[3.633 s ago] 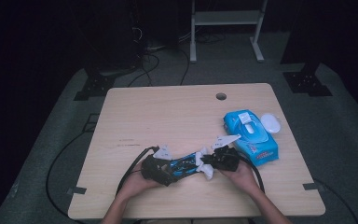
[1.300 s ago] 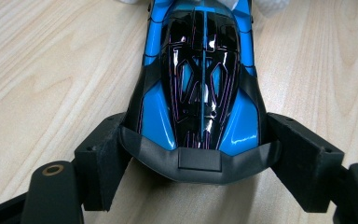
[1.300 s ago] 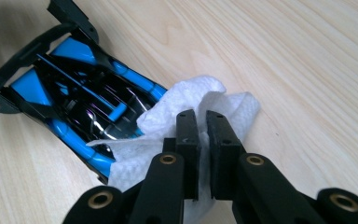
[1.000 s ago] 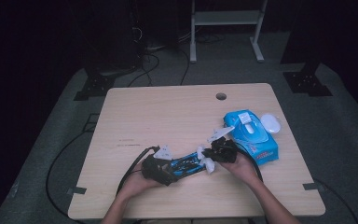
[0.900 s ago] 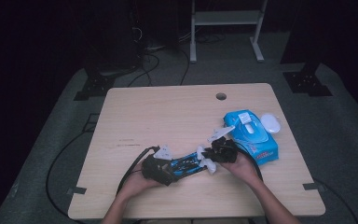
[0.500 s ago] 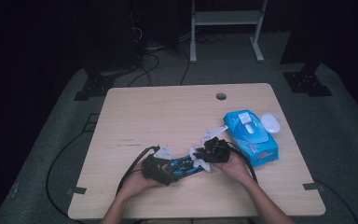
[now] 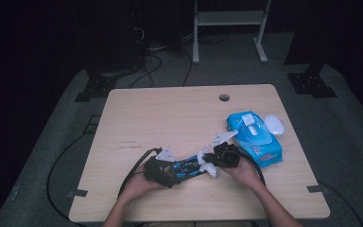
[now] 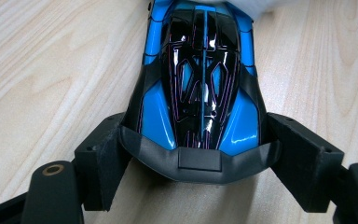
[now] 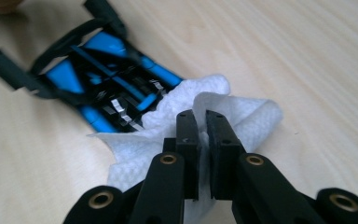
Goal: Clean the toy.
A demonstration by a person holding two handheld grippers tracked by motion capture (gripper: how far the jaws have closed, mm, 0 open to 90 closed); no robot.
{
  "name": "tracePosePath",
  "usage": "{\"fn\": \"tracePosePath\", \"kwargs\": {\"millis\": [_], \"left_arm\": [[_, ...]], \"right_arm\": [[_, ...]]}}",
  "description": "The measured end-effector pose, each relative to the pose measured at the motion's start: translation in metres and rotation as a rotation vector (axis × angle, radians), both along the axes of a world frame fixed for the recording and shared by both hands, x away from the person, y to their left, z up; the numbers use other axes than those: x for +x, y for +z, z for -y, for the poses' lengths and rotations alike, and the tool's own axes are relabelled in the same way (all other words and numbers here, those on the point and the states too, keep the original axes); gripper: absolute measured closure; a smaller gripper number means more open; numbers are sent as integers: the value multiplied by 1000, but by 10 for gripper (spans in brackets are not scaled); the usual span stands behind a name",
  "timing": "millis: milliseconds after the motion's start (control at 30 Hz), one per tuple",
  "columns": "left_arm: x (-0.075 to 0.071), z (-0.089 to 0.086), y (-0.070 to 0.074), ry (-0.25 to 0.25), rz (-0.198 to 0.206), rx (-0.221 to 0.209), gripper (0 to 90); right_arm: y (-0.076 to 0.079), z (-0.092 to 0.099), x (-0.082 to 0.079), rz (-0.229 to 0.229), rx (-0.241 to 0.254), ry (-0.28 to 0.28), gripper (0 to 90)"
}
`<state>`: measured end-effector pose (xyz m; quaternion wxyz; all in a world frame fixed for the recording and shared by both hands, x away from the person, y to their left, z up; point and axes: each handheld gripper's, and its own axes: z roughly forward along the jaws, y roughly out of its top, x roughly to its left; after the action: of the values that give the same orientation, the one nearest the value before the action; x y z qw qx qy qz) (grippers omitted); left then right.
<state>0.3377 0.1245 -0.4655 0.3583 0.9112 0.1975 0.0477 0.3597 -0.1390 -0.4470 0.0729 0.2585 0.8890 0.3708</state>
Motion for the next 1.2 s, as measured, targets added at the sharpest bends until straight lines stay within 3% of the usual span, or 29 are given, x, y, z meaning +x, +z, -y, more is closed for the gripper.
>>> {"fn": "tracePosePath", "kwargs": {"millis": [167, 233, 433, 600, 833, 1000, 1100, 1200], "left_arm": [[0, 0, 0, -2, 3, 4, 243], [0, 0, 0, 1, 3, 1, 243], [0, 0, 0, -1, 3, 2, 243], [0, 0, 0, -3, 2, 2, 243], [0, 0, 0, -2, 1, 2, 243], [1, 0, 0, -7, 6, 5, 243], [1, 0, 0, -10, 6, 6, 243], [1, 0, 0, -7, 5, 3, 243]], "right_arm": [[-1, 12, -4, -29, -23, 11, 842], [-2, 16, -5, -35, -4, 4, 842], [-2, 12, -9, -33, 24, 24, 843], [-4, 18, -6, -49, 22, -5, 843], [-2, 0, -4, -29, 27, 23, 843], [-6, 14, 5, -55, 49, -22, 843], [-4, 17, 2, -40, 14, -21, 843], [-2, 17, -2, -44, 28, -8, 844]]}}
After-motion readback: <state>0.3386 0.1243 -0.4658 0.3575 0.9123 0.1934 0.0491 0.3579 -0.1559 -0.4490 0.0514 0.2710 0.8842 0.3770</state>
